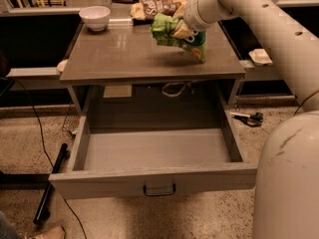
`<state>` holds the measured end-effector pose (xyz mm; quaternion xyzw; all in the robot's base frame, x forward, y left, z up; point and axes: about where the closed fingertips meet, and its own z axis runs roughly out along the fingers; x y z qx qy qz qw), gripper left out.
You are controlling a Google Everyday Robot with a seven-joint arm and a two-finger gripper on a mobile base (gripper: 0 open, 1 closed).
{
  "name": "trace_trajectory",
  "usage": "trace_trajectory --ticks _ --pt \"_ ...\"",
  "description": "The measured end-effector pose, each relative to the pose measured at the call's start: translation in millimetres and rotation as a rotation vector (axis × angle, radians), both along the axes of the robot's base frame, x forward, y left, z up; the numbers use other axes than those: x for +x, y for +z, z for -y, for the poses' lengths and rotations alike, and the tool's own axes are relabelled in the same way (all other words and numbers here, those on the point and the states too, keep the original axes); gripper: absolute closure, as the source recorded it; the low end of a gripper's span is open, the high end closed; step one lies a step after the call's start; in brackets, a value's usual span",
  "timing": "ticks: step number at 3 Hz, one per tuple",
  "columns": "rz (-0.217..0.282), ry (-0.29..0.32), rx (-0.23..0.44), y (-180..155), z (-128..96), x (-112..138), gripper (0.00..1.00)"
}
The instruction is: Pick green rice chip bag from top drawer and place on counter
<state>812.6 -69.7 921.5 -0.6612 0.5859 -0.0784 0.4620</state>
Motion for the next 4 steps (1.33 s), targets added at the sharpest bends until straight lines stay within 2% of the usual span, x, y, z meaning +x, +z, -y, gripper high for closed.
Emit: trace_trajectory --ticks 2,3,4 --pt "-0.004 0.010 0.013 -2 -5 8 0.18" --pt "-0.004 0.010 0.013 -2 -5 8 0.00" --pt "0.010 -0.044 0.016 14 21 0 0.00"
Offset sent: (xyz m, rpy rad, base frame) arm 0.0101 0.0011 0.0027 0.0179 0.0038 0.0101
